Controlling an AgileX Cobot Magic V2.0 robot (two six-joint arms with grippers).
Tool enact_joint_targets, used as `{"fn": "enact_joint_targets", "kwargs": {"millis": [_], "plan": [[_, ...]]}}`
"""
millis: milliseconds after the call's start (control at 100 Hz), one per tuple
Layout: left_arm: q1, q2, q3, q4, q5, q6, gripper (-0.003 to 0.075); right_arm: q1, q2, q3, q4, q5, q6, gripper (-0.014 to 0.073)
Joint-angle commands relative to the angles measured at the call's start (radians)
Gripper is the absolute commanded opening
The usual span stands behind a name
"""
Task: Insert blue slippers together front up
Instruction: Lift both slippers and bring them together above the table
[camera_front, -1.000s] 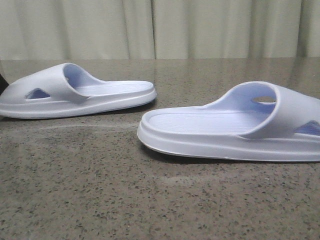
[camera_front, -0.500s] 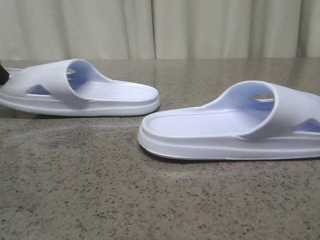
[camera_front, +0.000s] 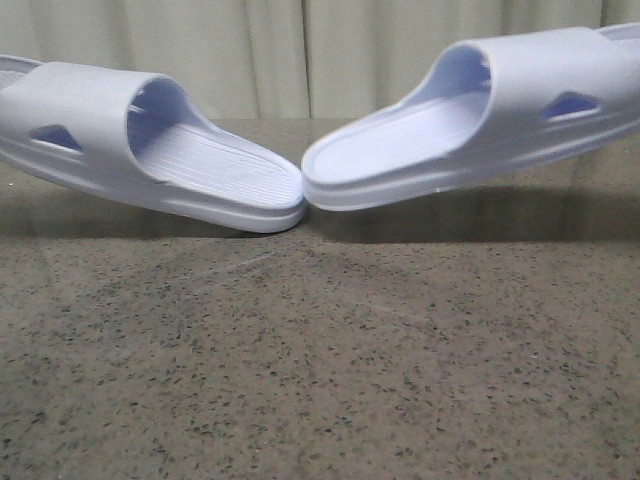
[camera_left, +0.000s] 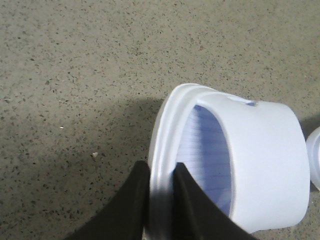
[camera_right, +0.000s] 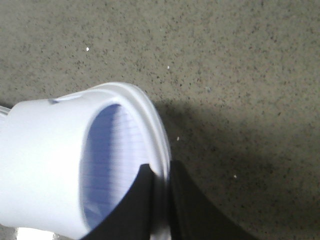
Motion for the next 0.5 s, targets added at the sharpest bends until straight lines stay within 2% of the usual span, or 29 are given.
{"fn": "enact_joint_targets", "kwargs": {"millis": [0,190,490], "plan": [[0.006,-0.035,-0.032,-0.035,-0.007,0.000,0.0015,-0.003,-0.034,-0.056,0.057,-0.032,-0.013,-0.0107],[0.006,-0.035,-0.032,-0.073,0.004,-0.002,0.0015,-0.003,-0.056,-0.065,0.080,-0.020,-0.013,-0.0107],[0.006,-0.035,-0.032,-0.285,0.107,0.064,0.0015,-0.003,-0.054,-0.065,0.114,-0.015,-0.013,-0.0107]]}}
